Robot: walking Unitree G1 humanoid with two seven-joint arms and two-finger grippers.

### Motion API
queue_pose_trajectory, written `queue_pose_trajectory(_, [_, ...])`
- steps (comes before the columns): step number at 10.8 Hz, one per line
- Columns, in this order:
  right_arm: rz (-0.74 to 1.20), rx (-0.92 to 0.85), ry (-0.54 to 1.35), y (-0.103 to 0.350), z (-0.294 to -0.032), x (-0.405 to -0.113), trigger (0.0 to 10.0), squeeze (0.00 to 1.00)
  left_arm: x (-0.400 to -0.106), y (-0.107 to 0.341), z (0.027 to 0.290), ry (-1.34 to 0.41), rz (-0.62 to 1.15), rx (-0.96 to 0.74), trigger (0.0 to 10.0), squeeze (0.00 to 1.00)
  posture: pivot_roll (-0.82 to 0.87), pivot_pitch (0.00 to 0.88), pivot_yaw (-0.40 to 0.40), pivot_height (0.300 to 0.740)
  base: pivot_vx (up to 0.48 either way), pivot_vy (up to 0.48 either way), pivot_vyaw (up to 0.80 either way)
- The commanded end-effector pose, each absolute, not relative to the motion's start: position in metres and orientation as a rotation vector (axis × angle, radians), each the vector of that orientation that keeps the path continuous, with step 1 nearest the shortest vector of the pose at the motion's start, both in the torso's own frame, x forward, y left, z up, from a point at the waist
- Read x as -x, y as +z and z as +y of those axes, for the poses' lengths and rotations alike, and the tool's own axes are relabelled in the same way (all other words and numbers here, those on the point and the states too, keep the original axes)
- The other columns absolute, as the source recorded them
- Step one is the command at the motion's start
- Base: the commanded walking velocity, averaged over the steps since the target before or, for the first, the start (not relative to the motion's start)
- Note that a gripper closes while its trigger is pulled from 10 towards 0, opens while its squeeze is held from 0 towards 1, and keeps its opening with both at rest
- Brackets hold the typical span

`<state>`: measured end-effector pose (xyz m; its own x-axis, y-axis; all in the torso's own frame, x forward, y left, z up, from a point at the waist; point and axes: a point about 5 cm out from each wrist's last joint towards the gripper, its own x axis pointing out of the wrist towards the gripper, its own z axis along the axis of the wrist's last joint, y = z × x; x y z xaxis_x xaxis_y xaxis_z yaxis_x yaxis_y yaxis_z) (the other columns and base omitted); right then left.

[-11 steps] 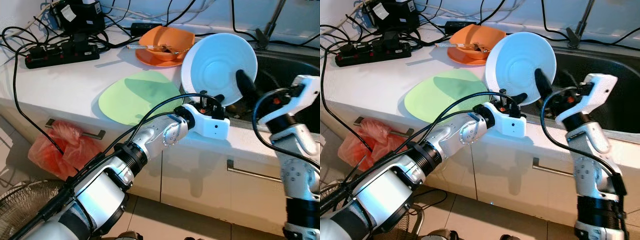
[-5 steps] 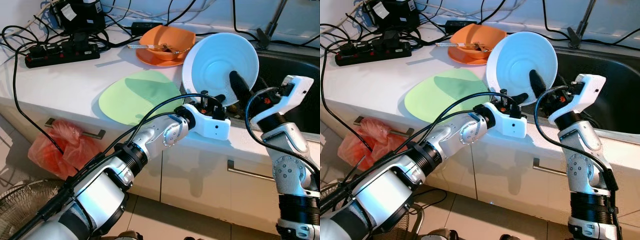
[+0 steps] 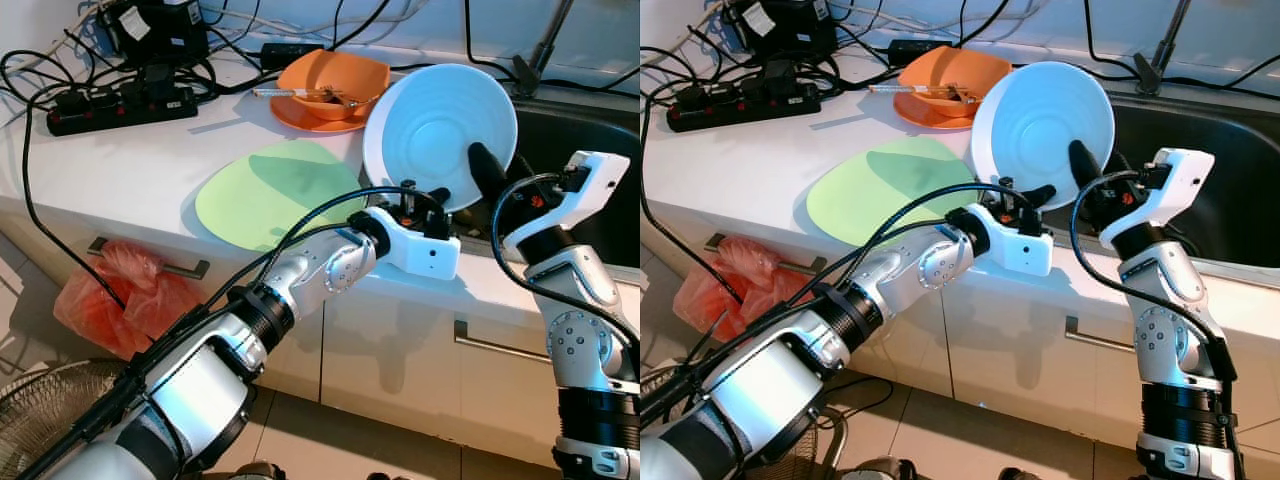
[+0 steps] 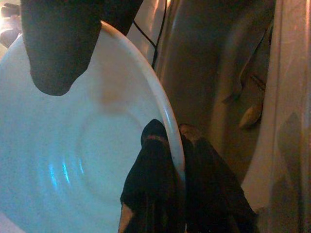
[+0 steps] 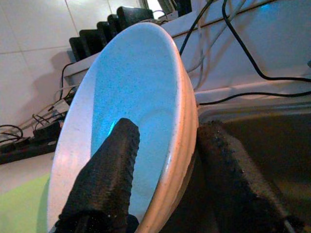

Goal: Kitchen organization

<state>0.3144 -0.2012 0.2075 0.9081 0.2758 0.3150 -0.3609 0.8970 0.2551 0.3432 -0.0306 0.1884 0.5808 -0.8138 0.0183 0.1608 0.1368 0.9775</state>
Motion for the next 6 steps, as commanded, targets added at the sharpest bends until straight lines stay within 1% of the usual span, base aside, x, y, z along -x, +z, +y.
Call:
queue_pose_trajectory(1, [-0.256, -0.313, 0.363, 0.2074, -0.1939, -0.3172, 0.0, 0.0, -0.3387, 0.1883, -0.0364, -0.799, -0.688, -1.257, 10.0, 0.0, 0.12, 0.094, 0.007, 0.74, 0.0, 0.0, 0.0])
queue_pose_trajectory(5, [-0.248, -0.313, 0.361, 0.2058, -0.1925, -0.318, 0.0, 0.0, -0.3386, 0.1886, -0.0365, -0.793, -0.691, -1.259, 10.0, 0.0, 0.13, 0.087, 0.004, 0.74, 0.0, 0.0, 0.0])
queue_pose_trajectory(6, [-0.245, -0.315, 0.363, 0.2053, -0.1921, -0.3179, 0.0, 0.0, -0.3387, 0.1888, -0.0363, -0.789, -0.692, -1.253, 10.0, 1.0, 0.13, 0.087, 0.004, 0.74, 0.0, 0.0, 0.0])
